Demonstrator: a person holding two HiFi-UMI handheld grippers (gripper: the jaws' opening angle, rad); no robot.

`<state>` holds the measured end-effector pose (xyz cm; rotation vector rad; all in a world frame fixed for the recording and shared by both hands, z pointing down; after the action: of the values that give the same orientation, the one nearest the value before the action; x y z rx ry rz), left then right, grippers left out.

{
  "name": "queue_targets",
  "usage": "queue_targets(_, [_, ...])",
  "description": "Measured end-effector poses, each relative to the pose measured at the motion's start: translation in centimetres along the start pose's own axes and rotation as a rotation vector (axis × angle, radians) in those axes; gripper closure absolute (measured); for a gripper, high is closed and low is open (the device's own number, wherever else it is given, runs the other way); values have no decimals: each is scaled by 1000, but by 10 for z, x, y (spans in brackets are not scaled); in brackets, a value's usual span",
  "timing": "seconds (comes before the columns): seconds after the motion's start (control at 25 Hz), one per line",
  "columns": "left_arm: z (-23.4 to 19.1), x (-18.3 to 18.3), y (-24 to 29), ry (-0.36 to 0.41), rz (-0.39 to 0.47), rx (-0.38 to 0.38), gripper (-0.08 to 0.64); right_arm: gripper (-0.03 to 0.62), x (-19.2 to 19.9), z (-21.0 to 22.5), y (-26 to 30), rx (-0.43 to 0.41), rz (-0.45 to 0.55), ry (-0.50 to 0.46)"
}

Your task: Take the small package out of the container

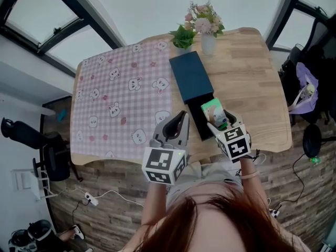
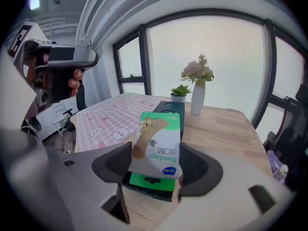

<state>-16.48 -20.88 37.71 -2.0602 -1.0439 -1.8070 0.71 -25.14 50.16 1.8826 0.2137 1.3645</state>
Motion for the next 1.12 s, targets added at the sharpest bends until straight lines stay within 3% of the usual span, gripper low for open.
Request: queue_targets(1.12, [76,-4,-20,81,73,-85,543,285,-3,30,-80,-4,242,7])
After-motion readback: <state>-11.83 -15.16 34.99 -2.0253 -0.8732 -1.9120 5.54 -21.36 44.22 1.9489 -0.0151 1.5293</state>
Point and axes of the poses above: the fingertips, and each gripper's own axes: y forward along the fingers, z to its right, x out of its underside, the point moved 8 cm from there along -y, backward along the fingers, and after that the axes turned 14 degrees about x, right-handed, at the moved point
